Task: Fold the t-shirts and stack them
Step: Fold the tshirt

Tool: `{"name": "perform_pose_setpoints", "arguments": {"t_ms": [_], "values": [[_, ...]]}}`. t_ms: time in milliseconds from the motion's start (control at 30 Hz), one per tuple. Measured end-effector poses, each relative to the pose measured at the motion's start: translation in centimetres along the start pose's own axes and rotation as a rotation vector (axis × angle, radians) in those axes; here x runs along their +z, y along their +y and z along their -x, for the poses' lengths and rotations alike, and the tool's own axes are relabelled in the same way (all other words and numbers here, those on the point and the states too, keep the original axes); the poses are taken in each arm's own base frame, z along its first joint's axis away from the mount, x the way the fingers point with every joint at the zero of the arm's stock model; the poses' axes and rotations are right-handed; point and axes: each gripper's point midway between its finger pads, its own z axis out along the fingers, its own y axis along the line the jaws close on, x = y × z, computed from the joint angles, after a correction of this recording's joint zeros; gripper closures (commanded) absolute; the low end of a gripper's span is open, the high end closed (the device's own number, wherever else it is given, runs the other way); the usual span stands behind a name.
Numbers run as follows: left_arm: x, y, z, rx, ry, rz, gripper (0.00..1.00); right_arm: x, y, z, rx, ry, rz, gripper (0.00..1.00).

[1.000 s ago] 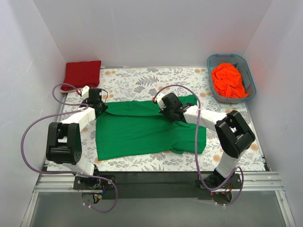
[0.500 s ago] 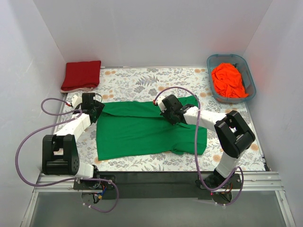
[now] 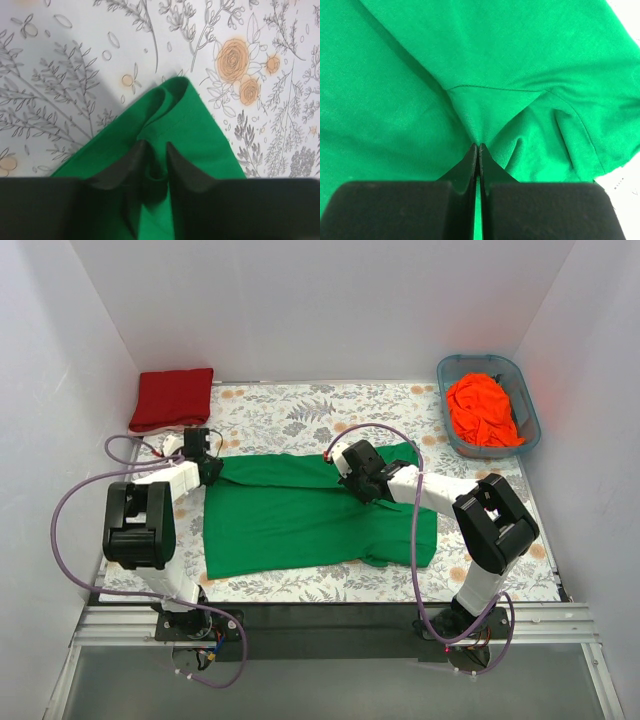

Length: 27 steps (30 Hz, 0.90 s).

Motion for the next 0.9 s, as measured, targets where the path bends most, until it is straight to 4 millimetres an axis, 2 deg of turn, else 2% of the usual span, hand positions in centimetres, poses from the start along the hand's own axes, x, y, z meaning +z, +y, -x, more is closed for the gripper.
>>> {"name": "perform_pose_setpoints", "arguments": {"t_ms": [100,300,433,533,633,667,800,867,900], "values": [[0.6,-1.4,1.0,0.068,-0.023,-0.016,1.0,0.0,-0.1,-0.1,0.0,0.003,-0.008,0.99],[-0.8,-5.9,4.9,0.237,-0.136,-0.127,1.0,0.1,-0.5,-0.7,0.001,0.017,-0.034,0.99],[-2.1,-6.4,4.9,0.37,-0.175,-0.166,0.98,-0.4,-0.6,-0.8,0.018,0.011,-0.048,0.99],[-2.5,-4.9,3.2,0.485,-0.185,-0.154,0.96,-0.9,-0.8,-1.1,0.032,0.01,-0.06,0.99],[-2.5,-3.1,1.2,0.542,-0.165,-0.125,0.84,-1.2,-0.8,-1.6,0.045,0.015,-0.065,0.99],[-2.5,-2.3,0.6,0.546,-0.156,-0.11,0.79,-1.2,-0.8,-1.7,0.048,0.019,-0.064,0.99],[-2.5,1.5,-0.4,0.475,-0.138,-0.02,0.76,-1.1,-0.4,-2.3,0.054,0.03,-0.049,0.99],[-2.8,2.9,-0.4,0.395,-0.133,0.027,0.66,-1.1,-0.2,-2.4,0.057,0.034,-0.04,0.99],[-3.0,3.3,-0.3,0.349,-0.133,0.042,0.53,-1.1,-0.1,-2.4,0.059,0.033,-0.036,0.99]]}}
